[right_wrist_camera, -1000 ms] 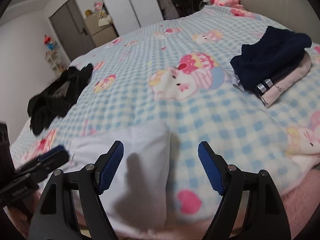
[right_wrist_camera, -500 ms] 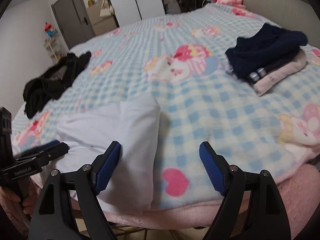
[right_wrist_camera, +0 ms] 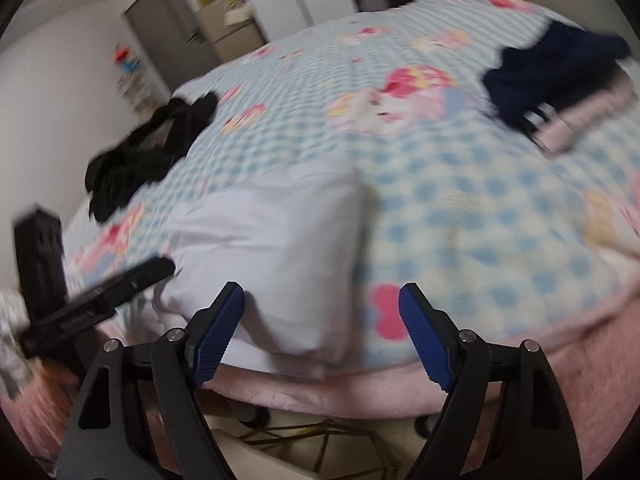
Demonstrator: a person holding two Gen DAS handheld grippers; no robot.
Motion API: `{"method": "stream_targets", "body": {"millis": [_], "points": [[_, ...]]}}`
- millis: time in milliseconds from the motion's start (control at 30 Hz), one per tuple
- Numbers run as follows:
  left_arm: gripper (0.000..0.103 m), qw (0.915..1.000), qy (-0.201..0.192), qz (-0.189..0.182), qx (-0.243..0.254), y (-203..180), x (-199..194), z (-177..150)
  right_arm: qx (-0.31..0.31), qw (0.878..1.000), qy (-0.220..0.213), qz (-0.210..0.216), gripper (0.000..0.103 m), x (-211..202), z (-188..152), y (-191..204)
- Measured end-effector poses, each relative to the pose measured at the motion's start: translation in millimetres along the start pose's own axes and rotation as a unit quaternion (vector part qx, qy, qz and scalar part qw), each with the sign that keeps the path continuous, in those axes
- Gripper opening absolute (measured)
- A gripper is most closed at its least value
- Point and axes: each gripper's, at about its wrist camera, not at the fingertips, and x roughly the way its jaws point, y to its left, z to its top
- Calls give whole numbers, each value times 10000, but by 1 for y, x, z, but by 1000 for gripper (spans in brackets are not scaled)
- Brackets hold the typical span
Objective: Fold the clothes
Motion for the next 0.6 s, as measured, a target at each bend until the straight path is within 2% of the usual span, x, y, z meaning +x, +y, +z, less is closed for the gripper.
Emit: {"method": "stream_targets", "body": {"millis": [100,167,267,433,567,600], "points": [[75,9990,354,226,137,0,16,-5,-113,9993,193,-283,83,16,0,2],[77,9989,460,85,-91,7,20,-8,13,9992,263,-300,84,16,-3,-6],[77,9987,478,141,-62,10,13,-9,8,9985,225,-494,85,8,-6,-11],[77,9978,493,373,223,7,7,-17,127,9987,257,-425,86,6,-5,-20],[77,9986,429,299,62,12,4,-15,17,9986,144,-517,86,-2,-4,-16],[77,9988,371,318,41,11,2,-14,76,9990,171,-400,86,-3,-3,-17]]}}
